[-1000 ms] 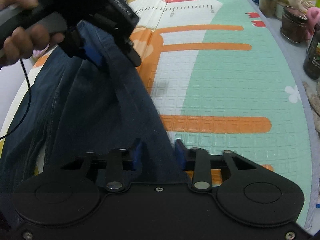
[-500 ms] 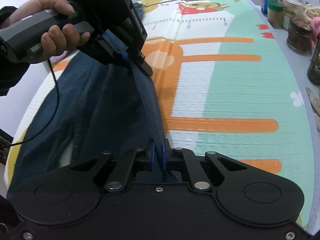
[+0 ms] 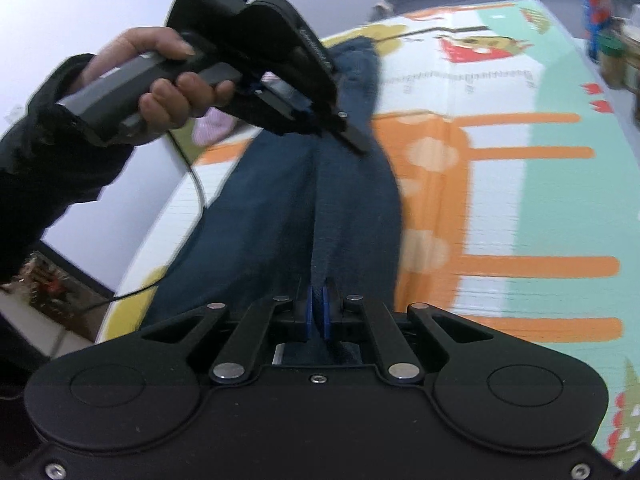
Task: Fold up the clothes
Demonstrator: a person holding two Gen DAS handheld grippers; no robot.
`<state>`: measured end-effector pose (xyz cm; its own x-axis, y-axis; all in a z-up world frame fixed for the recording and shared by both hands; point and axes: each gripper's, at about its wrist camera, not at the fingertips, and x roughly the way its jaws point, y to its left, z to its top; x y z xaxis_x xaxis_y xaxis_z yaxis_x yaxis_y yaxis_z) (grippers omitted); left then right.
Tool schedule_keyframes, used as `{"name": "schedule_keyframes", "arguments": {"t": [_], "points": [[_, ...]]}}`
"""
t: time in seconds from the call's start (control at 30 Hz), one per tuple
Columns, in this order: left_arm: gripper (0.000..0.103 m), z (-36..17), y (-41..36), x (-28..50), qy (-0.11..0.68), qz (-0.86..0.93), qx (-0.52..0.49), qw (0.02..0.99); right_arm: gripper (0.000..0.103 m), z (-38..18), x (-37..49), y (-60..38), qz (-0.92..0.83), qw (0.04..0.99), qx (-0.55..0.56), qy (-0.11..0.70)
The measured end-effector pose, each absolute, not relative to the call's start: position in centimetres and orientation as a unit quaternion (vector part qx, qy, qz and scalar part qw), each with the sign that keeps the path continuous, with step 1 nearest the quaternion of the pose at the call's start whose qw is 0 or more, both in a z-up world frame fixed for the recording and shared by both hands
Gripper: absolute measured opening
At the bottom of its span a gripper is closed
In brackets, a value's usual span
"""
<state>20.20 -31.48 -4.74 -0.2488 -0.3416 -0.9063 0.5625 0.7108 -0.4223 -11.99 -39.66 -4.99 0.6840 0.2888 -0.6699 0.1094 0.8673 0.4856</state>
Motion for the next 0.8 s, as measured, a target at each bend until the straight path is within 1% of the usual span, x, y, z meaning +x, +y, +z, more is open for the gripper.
{"name": "schedule_keyframes", "arguments": {"t": [0.2, 0.43, 0.8], "points": [[0.005, -2.5, -27.2, 21.5, 0.688, -0.378, 0.060, 0.617, 0.005, -2.4, -9.7, -35.9, 0.114, 0.876, 0.253, 0.393], [0.005, -1.0, -21.0, 24.3, 0.680, -0.369, 0.027, 0.633, 0.005, -0.8, -5.9, -31.2, 0.179, 0.866, 0.263, 0.387], [0.005, -1.3, -10.6, 27.8, 0.678, -0.325, -0.010, 0.659, 0.005, -0.8, 0.7, -22.5, 0.252, 0.839, 0.271, 0.400]]}}
